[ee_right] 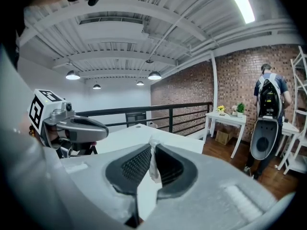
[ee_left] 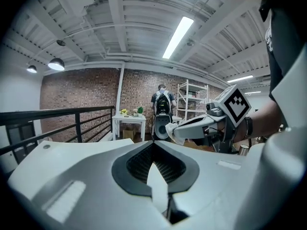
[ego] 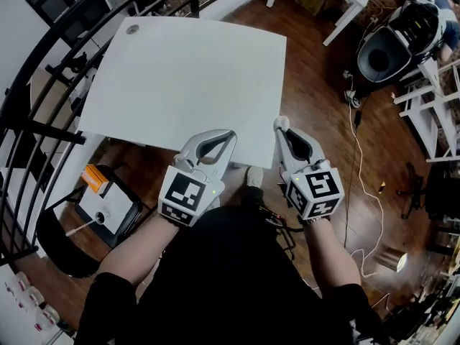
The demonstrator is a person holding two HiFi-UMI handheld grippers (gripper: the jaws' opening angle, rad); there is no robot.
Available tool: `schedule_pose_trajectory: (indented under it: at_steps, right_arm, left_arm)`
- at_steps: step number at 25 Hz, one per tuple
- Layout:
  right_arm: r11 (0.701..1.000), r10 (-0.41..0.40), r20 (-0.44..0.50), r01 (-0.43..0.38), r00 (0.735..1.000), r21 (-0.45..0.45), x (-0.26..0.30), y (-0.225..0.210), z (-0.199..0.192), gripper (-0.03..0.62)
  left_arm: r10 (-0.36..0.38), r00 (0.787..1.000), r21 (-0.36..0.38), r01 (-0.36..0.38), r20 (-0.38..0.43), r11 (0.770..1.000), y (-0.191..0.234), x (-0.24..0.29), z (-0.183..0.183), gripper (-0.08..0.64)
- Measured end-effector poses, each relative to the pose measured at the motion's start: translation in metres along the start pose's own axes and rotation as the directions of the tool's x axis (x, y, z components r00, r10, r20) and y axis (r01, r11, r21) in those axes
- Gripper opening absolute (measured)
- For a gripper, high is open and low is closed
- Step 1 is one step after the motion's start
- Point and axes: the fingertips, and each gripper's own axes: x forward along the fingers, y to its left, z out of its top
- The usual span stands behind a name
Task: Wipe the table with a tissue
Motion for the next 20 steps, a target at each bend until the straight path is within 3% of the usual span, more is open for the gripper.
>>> schedule_pose_trajectory:
  at_steps: [10, 20]
  right_arm:
    - [0.992, 0.129, -0.098, -0.127, 0.987, 0.022, 0.084, -0.068, -0.022, 0.018]
    - [0.959, 0.282, -0.238, -0.277, 0.929, 0.058, 0.154, -0.121, -0.072, 0.019]
  left_arm:
    - [0.110, 0.991, -0.032, -0.113, -0.081, 0.993, 0.030, 0.074, -0.004, 0.015]
    - [0.214, 0.959, -0.090, -0.233, -0.184, 0.968, 0.038, 0.151, -0.027, 0.015]
